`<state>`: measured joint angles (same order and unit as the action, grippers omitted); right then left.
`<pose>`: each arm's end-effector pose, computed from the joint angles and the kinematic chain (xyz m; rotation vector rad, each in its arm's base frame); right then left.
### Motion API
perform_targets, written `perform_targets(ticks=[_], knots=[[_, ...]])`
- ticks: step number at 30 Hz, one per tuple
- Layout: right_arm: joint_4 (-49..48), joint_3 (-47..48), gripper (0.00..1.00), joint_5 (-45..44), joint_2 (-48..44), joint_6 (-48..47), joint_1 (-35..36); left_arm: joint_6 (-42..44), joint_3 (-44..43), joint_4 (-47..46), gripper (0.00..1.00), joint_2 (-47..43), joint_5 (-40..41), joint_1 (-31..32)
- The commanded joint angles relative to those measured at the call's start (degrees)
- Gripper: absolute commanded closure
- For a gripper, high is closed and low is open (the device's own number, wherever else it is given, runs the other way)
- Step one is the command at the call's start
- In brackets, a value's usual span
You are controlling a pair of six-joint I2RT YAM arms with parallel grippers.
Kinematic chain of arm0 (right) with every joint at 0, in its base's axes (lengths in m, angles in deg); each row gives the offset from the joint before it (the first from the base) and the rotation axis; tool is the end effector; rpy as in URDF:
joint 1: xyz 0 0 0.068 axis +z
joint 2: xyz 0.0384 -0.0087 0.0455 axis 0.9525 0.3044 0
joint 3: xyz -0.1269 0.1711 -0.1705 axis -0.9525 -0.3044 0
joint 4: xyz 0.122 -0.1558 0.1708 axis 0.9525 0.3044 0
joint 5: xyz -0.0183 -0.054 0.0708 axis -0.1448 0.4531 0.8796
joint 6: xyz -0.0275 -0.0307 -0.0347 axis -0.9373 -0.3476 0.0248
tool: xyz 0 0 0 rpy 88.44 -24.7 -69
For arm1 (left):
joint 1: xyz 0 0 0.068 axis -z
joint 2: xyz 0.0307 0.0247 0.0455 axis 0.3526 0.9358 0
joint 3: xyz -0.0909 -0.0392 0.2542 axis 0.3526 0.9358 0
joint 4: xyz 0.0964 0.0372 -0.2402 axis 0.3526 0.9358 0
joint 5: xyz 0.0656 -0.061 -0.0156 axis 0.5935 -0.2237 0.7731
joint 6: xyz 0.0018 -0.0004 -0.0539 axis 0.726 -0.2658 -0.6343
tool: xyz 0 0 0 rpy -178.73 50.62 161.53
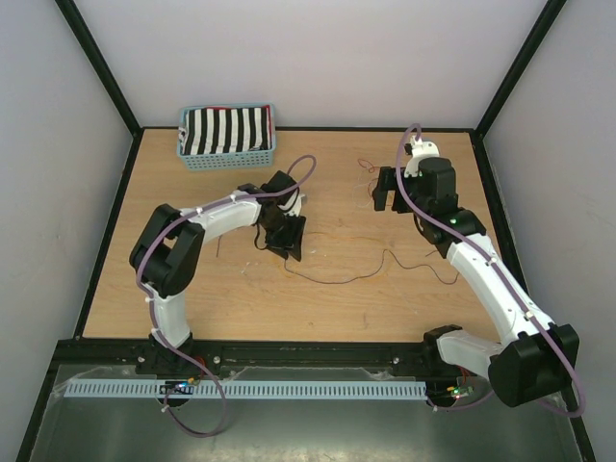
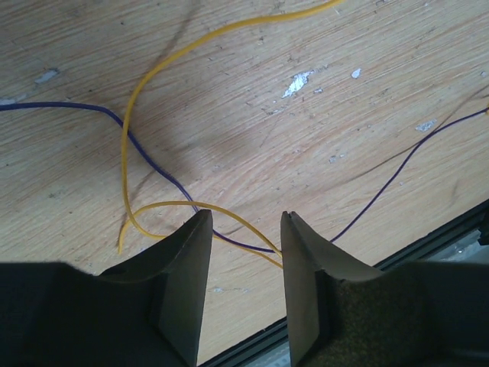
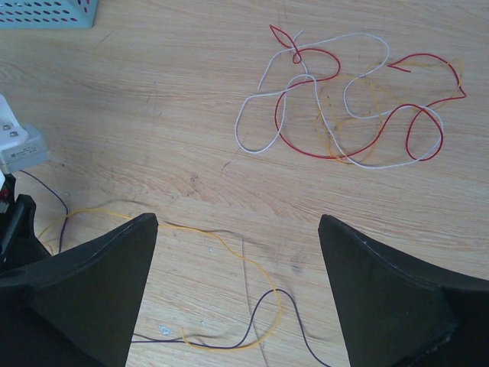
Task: Zip-tie the wires
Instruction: Place the cable at the center of the board.
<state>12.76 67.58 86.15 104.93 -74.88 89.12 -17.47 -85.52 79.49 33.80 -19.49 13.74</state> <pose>0.2491 0.0749 0.3349 -0.0821 1.9606 0.3109 0.3074 -0.2244 0.1769 0.4819 2.8149 -0.6873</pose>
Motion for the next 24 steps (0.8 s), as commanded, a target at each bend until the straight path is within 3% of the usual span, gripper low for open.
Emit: perform_targets(ticks=[1,9,18,24], knots=[[0.16,-0.48,0.02,-0.32,-0.58,-0.52,-0.24,-0.29,-0.16,-1.10,0.61,0.35,1.44,0.77],[0.13,-0.92,0.02,-1.39,-0.02,-1.18,-0.27,0.22,1.17,-2.40,0.88,-4.66,1.07,2.47],[0.08,-0.88,0.02,-2.48,0.36,-1.66,-0.25,-0.74,6.55,-2.25,0.99,-11.89,1.28,2.06],[-0.01,-0.78,0.02,-1.98,1.17,-1.60,-0.30,-0.86,7.42,-2.26,1.00,-15.09,0.55,1.09]])
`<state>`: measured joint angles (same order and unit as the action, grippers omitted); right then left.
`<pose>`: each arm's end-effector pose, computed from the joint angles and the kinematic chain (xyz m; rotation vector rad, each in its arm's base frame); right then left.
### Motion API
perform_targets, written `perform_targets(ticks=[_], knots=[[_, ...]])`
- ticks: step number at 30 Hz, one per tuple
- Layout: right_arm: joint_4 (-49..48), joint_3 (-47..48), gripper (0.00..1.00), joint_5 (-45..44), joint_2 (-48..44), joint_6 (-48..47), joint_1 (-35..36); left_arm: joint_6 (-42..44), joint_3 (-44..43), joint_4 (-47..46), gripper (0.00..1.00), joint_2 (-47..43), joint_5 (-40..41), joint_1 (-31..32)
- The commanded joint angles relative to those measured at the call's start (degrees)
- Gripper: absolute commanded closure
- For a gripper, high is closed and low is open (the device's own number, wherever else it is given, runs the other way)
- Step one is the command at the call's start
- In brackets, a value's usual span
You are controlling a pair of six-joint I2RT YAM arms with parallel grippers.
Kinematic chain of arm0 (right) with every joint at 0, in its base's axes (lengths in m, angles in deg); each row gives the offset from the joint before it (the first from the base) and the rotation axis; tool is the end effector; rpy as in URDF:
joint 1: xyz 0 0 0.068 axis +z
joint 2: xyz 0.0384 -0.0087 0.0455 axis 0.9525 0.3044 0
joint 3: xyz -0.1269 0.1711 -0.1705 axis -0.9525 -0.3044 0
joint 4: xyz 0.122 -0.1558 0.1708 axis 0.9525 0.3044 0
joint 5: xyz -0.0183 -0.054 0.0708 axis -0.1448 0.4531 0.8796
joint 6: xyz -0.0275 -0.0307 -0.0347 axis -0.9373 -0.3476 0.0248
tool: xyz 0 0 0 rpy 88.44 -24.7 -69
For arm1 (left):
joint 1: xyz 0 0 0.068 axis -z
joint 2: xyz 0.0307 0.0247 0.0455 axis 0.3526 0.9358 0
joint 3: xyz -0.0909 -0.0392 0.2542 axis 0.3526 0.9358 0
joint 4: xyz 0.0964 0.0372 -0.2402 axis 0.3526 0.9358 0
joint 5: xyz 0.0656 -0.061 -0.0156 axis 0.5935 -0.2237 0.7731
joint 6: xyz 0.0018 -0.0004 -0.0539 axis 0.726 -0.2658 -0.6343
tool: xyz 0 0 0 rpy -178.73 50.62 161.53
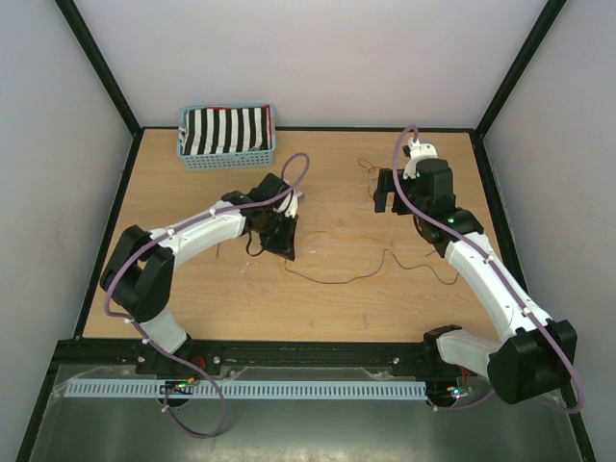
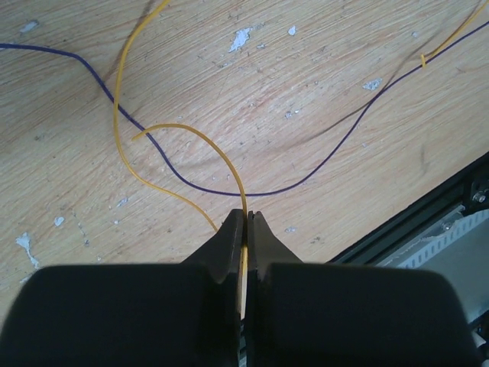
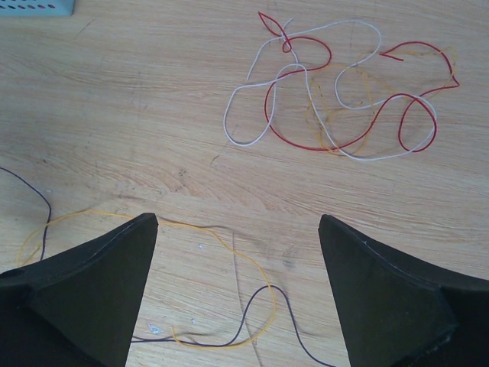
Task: Zip-tie the wires
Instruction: Place the cable at the center of the board.
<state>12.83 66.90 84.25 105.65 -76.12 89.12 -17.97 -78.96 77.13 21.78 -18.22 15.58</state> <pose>0.2517 0.0745 0.3276 -0.0831 1.9822 0.2595 0.2734 -0.2137 0.2178 0.5147 2.6730 -0.7247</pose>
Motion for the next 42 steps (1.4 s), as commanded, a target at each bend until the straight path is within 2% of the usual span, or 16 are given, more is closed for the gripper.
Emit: perform_targets(ticks=[1,16,20,25,29,34,42], knots=[[-0.19,-0.23,0.02,0.28,0.57,-0.22,-0.24,-0.41,0.98,0.08,1.00,-3.68,-0.93,-0.94],[-6.35,-5.03,0.02,8.11,4.04,2.92,-0.25,-3.33,4.99,-1.30,1.00,-14.43,-2.55,-7.67],[-10.46,-7.60,0.04,14.32,6.17,5.18,-0.02,-7.73,8.34,-5.57,1.00,-17.19,-3.45,-10.56],[-14.76,-9.43,0.05,16.51,10.10,7.10,2.08,-14.14,15.18,-14.36,1.00,-20.86,-5.32,-15.71],[-16.15,-9.74,0.06,16.11,14.41,7.35,3.26,-14.23,16.80,-13.99,1.00,-22.94,-2.19,-17.77],[-17.65,-10.80,0.08,14.15,18.46,7.61,3.76,-14.36,19.85,-13.83,1.00,-24.87,5.40,-19.84],[-18.90,-11.59,0.08,11.36,23.54,7.34,4.16,-15.08,21.10,-13.58,1.00,-20.58,15.26,-19.64]])
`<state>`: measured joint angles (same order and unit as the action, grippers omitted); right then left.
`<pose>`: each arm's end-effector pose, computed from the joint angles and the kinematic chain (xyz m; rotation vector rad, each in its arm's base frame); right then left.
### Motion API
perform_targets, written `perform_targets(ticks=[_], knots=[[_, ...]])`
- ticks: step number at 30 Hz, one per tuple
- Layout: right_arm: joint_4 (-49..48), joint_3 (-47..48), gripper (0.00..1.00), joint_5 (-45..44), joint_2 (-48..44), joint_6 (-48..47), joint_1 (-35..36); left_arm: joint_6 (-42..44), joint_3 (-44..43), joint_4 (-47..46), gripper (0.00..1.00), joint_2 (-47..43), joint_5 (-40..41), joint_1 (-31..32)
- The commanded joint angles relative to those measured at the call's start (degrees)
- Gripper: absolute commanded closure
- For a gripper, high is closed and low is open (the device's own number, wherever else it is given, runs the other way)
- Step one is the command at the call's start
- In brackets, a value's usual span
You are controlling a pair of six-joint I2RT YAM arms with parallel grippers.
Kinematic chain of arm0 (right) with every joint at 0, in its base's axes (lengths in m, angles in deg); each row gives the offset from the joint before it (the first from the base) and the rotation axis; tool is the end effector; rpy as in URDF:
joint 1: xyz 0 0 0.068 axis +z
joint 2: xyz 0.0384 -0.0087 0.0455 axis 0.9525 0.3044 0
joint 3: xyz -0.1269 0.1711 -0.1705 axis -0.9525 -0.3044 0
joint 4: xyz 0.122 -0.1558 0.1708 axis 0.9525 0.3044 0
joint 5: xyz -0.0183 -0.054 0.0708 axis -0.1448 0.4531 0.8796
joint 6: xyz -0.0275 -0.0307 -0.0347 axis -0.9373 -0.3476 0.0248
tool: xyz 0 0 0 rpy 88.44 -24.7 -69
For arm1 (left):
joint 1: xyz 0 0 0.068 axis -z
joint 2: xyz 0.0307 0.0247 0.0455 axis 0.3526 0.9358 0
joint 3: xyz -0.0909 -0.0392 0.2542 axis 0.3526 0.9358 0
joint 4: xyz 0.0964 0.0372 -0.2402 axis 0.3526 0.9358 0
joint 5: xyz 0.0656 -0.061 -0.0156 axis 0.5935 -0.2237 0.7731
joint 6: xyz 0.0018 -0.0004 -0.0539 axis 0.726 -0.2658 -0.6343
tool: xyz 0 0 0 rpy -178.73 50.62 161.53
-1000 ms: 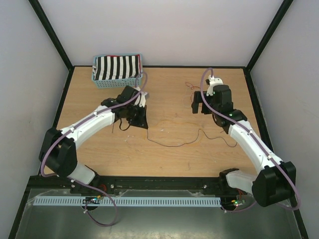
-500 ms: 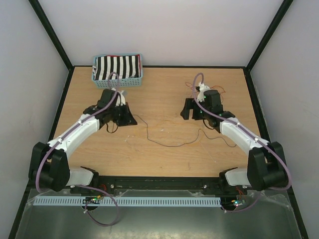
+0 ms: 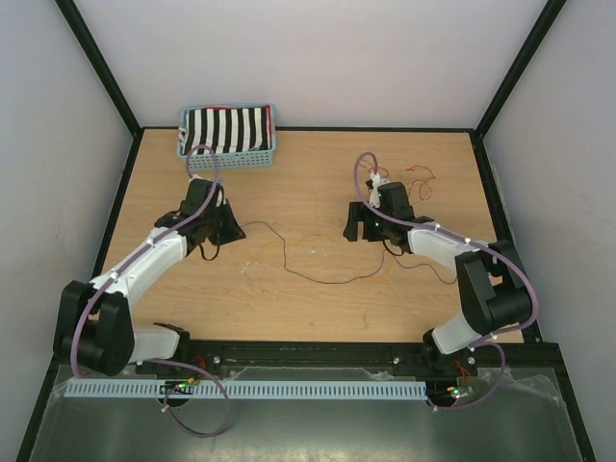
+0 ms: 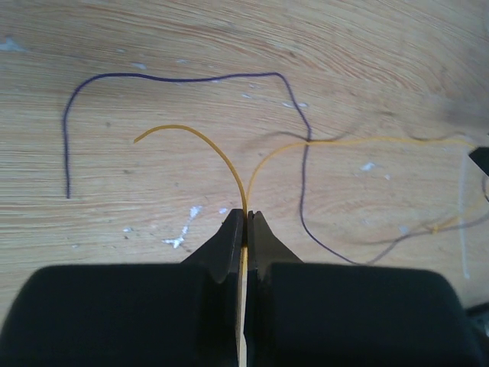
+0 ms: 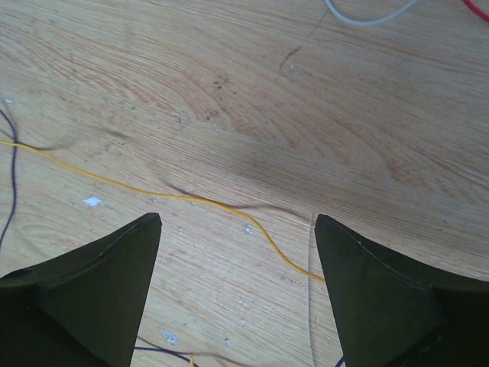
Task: Zip-tie the wires
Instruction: Place the cable at the center of the board.
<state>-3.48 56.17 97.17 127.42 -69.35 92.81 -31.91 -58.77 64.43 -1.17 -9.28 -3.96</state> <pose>0.2907 0.1156 0.1873 -0.1679 2.2977 0.5438 0.2559 -0.0824 0.2370 -0.2688 2.3923 -0.6020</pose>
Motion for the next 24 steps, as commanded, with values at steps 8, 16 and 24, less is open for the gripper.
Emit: perform_targets(ticks=[8,16,24], knots=[[-3.31,-1.06,0.11,-2.55,5.19,-0.17,0.55,-1.88,1.34,-1.65,1.00,6.84,11.40,0.18],[1.84,-0.15,0.17,-3.30,4.64,-3.37,0.54,-1.12,1.52,-1.76,1.00,8.50,15.30,0.08],[8.20,-1.39,0.17,-3.30,-0.35,-7.60,0.56,-0.89,0.71,-1.77,1.00,11.13,16.93,-0.38]])
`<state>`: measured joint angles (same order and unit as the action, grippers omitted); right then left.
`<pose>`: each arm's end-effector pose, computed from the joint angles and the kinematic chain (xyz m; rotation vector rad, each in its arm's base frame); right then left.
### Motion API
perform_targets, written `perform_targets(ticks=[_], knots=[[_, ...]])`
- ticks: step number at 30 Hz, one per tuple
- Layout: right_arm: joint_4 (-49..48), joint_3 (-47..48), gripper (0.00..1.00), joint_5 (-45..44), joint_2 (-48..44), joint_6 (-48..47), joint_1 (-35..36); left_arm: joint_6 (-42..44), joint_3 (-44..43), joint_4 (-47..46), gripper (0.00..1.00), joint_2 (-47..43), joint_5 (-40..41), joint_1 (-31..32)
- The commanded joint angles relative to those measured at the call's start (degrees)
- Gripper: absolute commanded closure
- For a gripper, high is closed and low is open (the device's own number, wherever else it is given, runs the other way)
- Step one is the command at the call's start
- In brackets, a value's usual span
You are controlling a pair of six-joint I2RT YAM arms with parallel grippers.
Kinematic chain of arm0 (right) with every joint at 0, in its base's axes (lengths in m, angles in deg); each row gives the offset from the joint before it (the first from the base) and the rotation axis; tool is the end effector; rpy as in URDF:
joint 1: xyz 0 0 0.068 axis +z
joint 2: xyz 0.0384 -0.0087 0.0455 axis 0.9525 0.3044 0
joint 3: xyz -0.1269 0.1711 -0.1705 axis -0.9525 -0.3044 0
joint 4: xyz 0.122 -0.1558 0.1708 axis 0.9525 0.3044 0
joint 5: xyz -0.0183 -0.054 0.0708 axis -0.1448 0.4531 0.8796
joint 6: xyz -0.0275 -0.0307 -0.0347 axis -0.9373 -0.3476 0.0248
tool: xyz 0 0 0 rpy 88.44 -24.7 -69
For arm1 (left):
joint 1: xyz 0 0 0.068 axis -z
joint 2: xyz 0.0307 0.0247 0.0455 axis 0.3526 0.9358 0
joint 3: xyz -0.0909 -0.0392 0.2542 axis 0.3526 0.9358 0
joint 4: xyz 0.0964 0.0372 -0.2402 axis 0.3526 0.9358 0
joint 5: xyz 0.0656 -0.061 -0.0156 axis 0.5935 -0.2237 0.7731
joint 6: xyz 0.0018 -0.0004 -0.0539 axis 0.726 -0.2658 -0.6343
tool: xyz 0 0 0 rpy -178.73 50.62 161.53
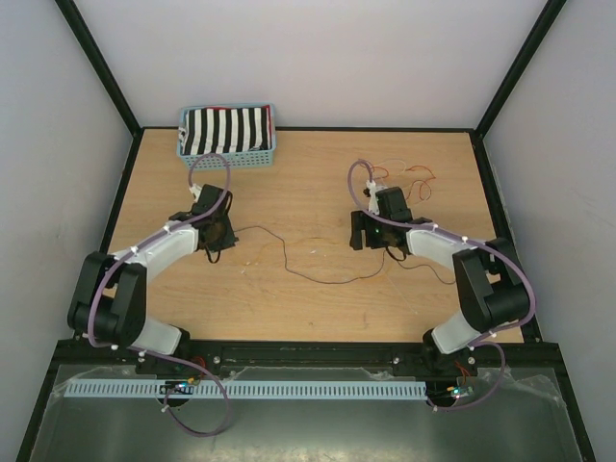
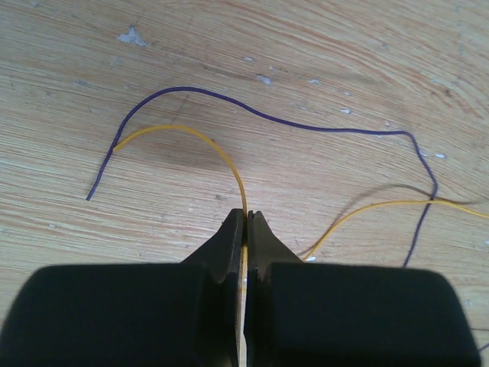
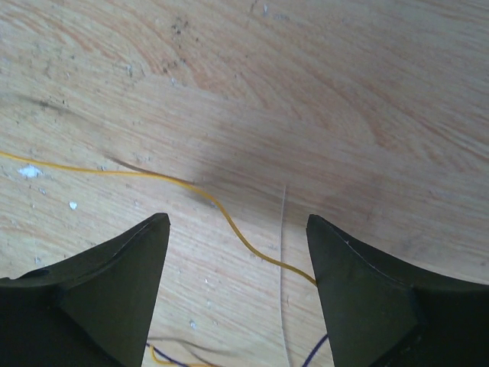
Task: Zip-tie the wires
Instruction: Place the cable at the center of the board.
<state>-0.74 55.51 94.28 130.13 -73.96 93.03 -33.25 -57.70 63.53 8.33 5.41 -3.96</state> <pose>0.2884 0.1141 0.1660 -0.2372 2.3864 0.4256 0.2730 -0.0780 0.1895 -0.4338 2.4773 -0.2435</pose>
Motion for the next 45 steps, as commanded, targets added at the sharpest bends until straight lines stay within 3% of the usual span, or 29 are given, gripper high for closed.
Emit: perform_targets(ticks=[1,8,11,17,21,31,39,41,45], knots=[[6.17,-0.74,0.17,-0.51,-3.31,-3.42,0.31,0.59,-0.49,-0.87,1.00,2.10,2.51,-0.50],[7.58,-0.95,0.35,0.41,-3.15,-4.19,0.27,1.20,-0.78,-1.57,1.00,5.15,4.73,-0.65],[8.31,-0.61,0.48,-0.50,-2.86,-4.57,0.34,1.19,-0.87,-1.96,1.00,6.32,5.80,-0.75],[9.44,-0.41,0.84,-5.23,-4.42,-4.99,0.30,1.29,-1.20,-2.19,1.00,7.97,7.52,-1.43],[10.42,0.20,0.96,-7.37,-4.38,-5.24,0.34,1.55,-1.57,-2.14,1.00,9.17,9.82,-2.27],[13.31,1.40,1.00,-15.11,-3.72,-5.74,0.32,0.76,-1.46,-2.73,1.00,11.05,10.65,-4.37],[13.74,2.26,1.00,-12.07,-4.31,-5.53,0.27,0.07,-1.75,-4.76,1.00,12.93,8.57,-4.52],[13.76,2.48,0.94,-9.93,-4.52,-5.53,0.32,0.07,-1.92,-5.14,1.00,13.31,7.54,-4.50],[13.69,2.91,0.74,-5.97,-5.50,-5.74,0.34,0.63,-1.85,-5.28,1.00,12.94,7.09,-4.52]])
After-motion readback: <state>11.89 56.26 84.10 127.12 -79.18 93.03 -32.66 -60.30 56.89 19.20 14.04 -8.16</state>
